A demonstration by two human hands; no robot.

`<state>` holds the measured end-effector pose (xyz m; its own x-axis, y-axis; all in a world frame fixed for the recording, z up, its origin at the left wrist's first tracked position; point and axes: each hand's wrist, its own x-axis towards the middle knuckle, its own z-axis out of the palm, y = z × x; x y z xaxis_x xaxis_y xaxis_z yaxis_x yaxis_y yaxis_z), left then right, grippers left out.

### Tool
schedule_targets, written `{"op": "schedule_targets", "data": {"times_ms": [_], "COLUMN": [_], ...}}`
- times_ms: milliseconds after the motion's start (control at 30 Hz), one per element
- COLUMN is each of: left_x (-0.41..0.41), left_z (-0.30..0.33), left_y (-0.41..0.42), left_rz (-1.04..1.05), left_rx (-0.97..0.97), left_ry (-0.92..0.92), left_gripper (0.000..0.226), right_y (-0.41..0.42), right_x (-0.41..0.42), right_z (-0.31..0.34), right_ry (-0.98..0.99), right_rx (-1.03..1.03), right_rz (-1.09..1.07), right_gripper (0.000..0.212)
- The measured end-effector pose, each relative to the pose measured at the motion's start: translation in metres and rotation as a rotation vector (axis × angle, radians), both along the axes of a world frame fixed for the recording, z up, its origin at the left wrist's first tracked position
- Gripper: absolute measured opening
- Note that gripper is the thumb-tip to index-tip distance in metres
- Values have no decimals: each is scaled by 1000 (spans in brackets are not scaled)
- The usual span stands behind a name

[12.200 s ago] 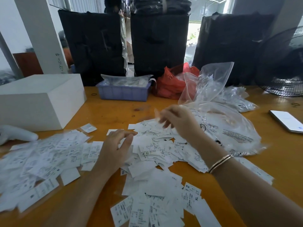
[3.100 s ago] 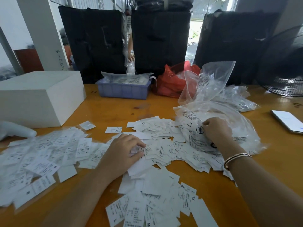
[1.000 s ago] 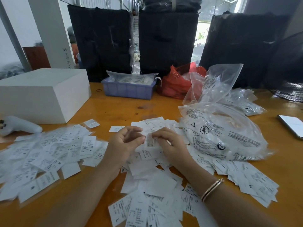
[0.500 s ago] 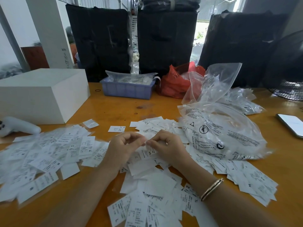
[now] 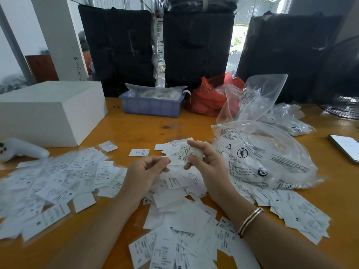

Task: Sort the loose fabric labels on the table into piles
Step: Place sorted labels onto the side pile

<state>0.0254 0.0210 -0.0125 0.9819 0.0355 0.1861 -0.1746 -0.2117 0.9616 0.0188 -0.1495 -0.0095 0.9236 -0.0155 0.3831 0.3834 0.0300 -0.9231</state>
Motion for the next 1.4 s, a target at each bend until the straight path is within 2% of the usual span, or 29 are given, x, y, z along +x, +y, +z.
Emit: {"op": "schedule_targets", "data": {"times_ms": [100, 233, 467, 767, 933, 1133, 1300, 1400], "left_x": [0, 0, 1, 1, 1, -1, 2, 2], "left_z": [1, 2, 0, 1, -1, -1, 0, 1], "left_y": [-1, -2, 0, -1, -3, -4, 1, 4], "left_rz": [0, 5, 3, -43, -69, -109, 0, 33], "left_rx": [-23, -37, -12, -12, 14, 31, -36, -3], "left_ry": [6, 17, 15, -20, -56, -75, -76, -117], "left_gripper": [24, 17, 15, 35, 14, 2, 5, 9], "right_y": [1, 2, -2, 2, 3, 5, 0, -1], "right_x": [0, 0, 3, 1, -1, -2, 2, 3], "right_z": [-1, -2, -2, -2, -2, 0, 0, -1], "right_ry": [11, 18, -24, 30, 25, 6, 6, 3], "right_rx": [-40, -82, 57, -136, -131, -116, 98, 117], "right_rz": [9, 12, 1, 36, 79, 104, 33, 19], "right_gripper": [33, 33, 34, 36, 37, 41, 33, 32]}}
